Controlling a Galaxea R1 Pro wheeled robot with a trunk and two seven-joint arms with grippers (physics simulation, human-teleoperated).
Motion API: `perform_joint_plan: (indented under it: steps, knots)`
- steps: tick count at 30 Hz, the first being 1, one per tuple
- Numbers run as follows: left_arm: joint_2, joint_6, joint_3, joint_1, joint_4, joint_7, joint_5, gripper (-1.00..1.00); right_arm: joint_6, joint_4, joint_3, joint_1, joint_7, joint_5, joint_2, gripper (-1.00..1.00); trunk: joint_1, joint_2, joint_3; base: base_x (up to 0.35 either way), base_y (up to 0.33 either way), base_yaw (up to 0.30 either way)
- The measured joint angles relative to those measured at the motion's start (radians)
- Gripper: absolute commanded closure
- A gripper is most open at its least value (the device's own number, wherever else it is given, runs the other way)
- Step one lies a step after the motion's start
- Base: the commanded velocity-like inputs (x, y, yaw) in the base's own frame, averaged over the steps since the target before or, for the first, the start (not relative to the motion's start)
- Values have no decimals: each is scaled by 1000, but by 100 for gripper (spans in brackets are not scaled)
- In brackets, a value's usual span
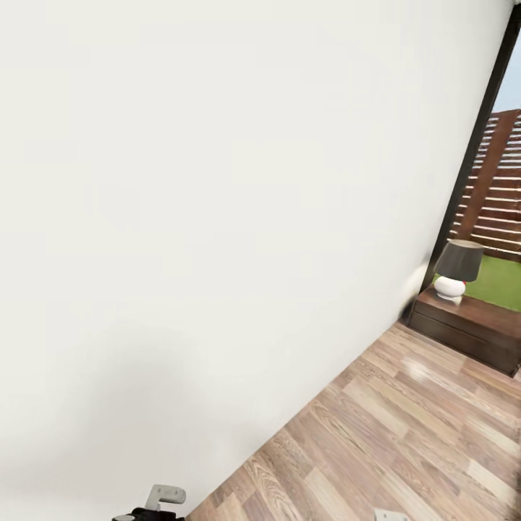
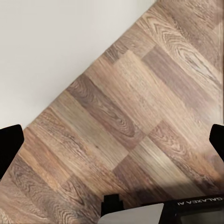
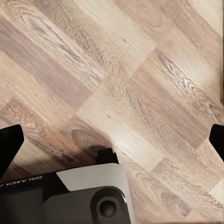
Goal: In the bedroom, move the book from the bed onto either nightstand, and place the two sandals side by side next to the bed.
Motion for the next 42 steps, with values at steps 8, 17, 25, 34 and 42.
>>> perform_joint_plan:
  steps: [8, 17, 25, 34, 42]
  knots:
    - [-9, -9, -5, 0, -2, 5, -5, -100, -1, 0, -1, 0, -2, -1, 1, -100, 0, 0, 3, 0, 0, -227]
    - [-8, -12, -6, 0, -2, 5, -5, -100, -1, 1, -1, 0, -2, -1, 7, -100, 0, 0, 8, 0, 0, -211]
    - [-7, -26, -5, 0, -3, 3, -4, -100, -1, 0, -1, 0, -1, -1, 17, -100, 0, 0, 13, 0, 0, -205]
    - [-6, -42, -6, 0, -3, 3, -5, -100, -1, 0, -1, 0, -1, -1, 21, -100, 0, 0, 18, 0, 0, -222]
    - [-7, -47, -5, 1, -4, 4, -5, -100, 0, 0, 1, 0, -1, -1, 24, -100, 0, 0, 22, 0, 0, -230]
